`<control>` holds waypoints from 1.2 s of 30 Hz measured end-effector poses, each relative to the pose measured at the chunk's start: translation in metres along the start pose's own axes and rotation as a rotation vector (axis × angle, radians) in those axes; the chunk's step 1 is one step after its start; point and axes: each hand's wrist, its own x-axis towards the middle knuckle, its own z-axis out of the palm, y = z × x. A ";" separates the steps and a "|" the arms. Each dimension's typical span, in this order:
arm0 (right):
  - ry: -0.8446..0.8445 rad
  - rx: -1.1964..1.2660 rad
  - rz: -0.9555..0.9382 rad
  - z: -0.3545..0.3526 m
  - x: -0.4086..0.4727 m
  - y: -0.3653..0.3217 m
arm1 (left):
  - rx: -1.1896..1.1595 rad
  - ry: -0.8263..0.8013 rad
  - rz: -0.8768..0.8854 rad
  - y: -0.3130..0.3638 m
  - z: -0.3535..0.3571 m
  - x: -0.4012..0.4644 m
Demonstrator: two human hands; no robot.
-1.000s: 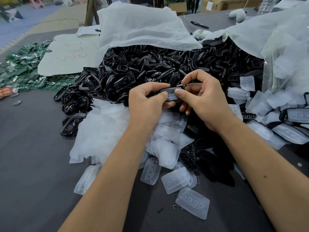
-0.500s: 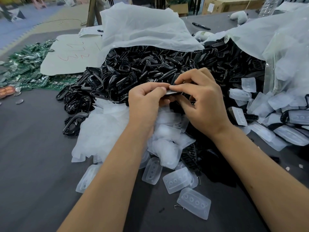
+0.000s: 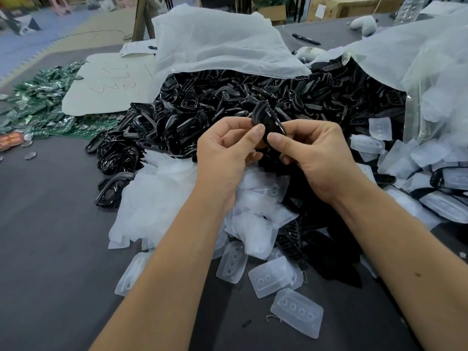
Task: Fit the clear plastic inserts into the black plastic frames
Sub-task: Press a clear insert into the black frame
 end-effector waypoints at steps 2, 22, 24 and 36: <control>-0.011 0.018 0.007 -0.001 0.001 0.001 | -0.007 -0.006 -0.002 0.000 0.000 0.000; -0.085 0.337 0.218 -0.013 0.005 0.001 | 0.042 -0.077 -0.008 -0.004 0.000 0.004; -0.110 0.335 0.214 -0.014 0.004 0.001 | 0.050 -0.092 0.006 -0.005 -0.001 0.004; -0.072 0.093 0.026 -0.012 0.003 -0.002 | 0.097 -0.109 0.062 -0.005 -0.003 0.003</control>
